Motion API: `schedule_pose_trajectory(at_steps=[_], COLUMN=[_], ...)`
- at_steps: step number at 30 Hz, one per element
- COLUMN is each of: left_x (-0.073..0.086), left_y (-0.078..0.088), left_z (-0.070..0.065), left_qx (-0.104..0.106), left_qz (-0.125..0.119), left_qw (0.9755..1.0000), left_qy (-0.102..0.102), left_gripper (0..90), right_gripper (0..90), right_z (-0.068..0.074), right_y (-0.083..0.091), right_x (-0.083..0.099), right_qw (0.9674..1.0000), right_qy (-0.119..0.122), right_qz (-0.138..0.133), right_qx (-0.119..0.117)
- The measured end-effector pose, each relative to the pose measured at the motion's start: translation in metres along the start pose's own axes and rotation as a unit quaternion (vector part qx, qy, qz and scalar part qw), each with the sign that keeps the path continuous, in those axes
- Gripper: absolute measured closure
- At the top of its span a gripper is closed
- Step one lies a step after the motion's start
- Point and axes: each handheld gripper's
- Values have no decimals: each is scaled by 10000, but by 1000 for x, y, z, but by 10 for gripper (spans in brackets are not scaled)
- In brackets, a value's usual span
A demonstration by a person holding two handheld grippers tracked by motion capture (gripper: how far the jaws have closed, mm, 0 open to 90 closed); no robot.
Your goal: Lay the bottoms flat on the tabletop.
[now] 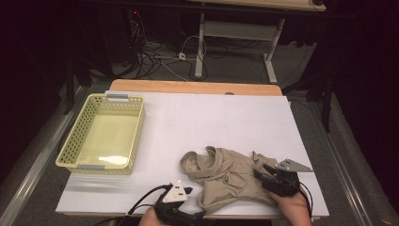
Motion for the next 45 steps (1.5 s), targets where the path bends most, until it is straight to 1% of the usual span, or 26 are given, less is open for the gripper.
schedule_pose_trajectory(at_steps=[1,3,4,6,7,8,10,11,12,14,19,21,23,25,27,28,30,32,33,35,36,38,40,42,43,45], left_x=[-3,-8,-11,-17,-20,-25,-33,-38,-42,-52,-76,-89,-98,-102,-102,-101,-94,-84,-79,-69,-63,-53,-46,-37,-34,-26], left_y=[-4,-9,-10,-14,-14,-16,-19,-22,-25,-31,-48,-56,-61,-62,-60,-59,-51,-40,-34,-23,-16,-2,11,26,30,36], left_z=[-2,-3,-2,-2,-1,-1,2,5,9,19,37,46,54,58,60,60,57,55,55,52,52,52,51,52,53,55], left_qx=[-21,-78,-110,-361,-445,-494,-587,-771,-900,-1005,-1378,-1541,-1591,-1533,-1401,-1412,-1380,-1214,-1157,-1190,-1181,-1130,-1164,-1131,-1101,-1078], left_qz=[75,166,226,453,486,562,555,485,438,361,191,102,59,-40,-42,-21,-105,-227,-240,-275,-314,-372,-402,-507,-527,-544], left_qw=[10000,9998,9996,9982,9977,9969,9961,9948,9936,9931,9889,9870,9868,9881,9901,9900,9903,9923,9930,9925,9925,9928,9922,9919,9921,9921], left_qy=[-39,-67,-87,-133,-178,-236,-349,-462,-527,-490,-524,-445,-293,-111,36,21,-78,-48,-13,-10,-5,114,179,277,305,333], left_gripper=[156,237,295,427,491,599,707,751,775,793,807,806,804,791,708,623,521,470,408,330,293,257,188,141,115,48], right_gripper=[730,772,781,786,785,790,799,812,829,857,870,870,869,865,842,780,658,538,487,406,384,346,347,355,355,358], right_z=[0,-1,-1,0,0,1,1,1,1,1,-3,-4,-4,-2,-1,0,0,-1,-2,-6,-8,-12,-16,-17,-16,-16], right_y=[5,14,21,31,35,39,44,47,50,56,65,65,65,65,64,63,60,53,50,44,41,37,35,35,35,34], right_x=[1,2,3,5,6,6,8,8,9,10,15,16,17,16,15,14,14,15,16,19,22,27,31,34,35,38], right_qw=[10000,9996,9991,9982,9977,9972,9964,9959,9951,9940,9923,9919,9917,9917,9918,9920,9928,9941,9945,9955,9956,9952,9941,9941,9940,9947], right_qy=[7,-14,-3,-23,-26,-45,-100,-116,-138,-183,-329,-382,-398,-383,-375,-373,-427,-522,-599,-713,-767,-883,-1044,-1055,-1078,-1010], right_qz=[-68,-255,-390,-522,-590,-638,-724,-779,-843,-929,-1054,-1086,-1112,-1126,-1135,-1133,-1072,-907,-823,-603,-484,-338,-205,-144,-112,-73], right_qx=[43,109,171,288,335,382,437,446,500,554,557,531,497,478,458,413,332,270,259,189,215,269,190,182,169,157])
Point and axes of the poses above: each handheld gripper's, and its own axes: y roughly backward along the jaws, x roughly out of its underside, z roughly to its left, and after that the axes turned 11 degrees about y, right-handed
